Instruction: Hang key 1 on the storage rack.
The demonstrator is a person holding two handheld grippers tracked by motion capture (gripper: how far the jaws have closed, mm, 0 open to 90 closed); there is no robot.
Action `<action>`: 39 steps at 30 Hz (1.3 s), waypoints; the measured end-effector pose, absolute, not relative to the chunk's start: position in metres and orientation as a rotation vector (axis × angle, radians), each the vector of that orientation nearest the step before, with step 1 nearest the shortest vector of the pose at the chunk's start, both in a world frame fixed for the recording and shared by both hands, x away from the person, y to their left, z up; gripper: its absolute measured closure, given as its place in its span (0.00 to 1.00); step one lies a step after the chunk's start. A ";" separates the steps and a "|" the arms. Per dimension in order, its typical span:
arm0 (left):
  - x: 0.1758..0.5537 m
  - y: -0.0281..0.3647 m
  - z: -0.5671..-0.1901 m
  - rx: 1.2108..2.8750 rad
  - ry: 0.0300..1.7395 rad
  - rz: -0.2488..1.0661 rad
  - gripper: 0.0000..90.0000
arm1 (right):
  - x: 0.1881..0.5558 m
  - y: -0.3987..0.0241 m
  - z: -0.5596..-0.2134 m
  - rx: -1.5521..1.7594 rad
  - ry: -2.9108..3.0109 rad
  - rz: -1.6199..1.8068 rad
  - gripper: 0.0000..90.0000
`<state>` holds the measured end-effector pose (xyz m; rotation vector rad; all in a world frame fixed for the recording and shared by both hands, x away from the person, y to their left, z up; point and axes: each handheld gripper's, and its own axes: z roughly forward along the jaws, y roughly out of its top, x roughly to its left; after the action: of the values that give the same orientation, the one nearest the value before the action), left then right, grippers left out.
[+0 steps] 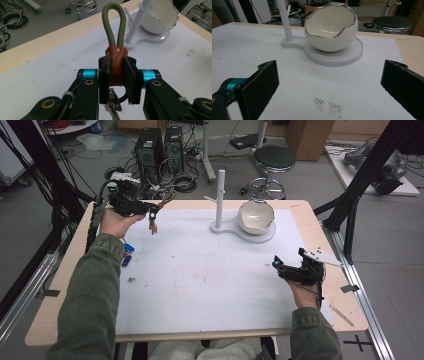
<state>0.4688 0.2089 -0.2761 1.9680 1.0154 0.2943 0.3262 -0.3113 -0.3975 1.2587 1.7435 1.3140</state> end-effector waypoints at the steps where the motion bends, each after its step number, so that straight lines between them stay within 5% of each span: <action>1: 0.469 0.206 -0.273 1.958 1.011 0.293 0.84 | 0.326 -0.312 -0.398 1.261 1.745 1.315 0.01; 39: 0.498 0.146 -0.273 1.970 0.960 0.214 0.84 | 0.324 -0.314 -0.398 1.265 1.742 1.323 0.01</action>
<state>0.4979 0.1456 -0.2732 1.9696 0.9597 0.2143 0.3241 -0.3142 -0.3981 1.2650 1.7419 1.3229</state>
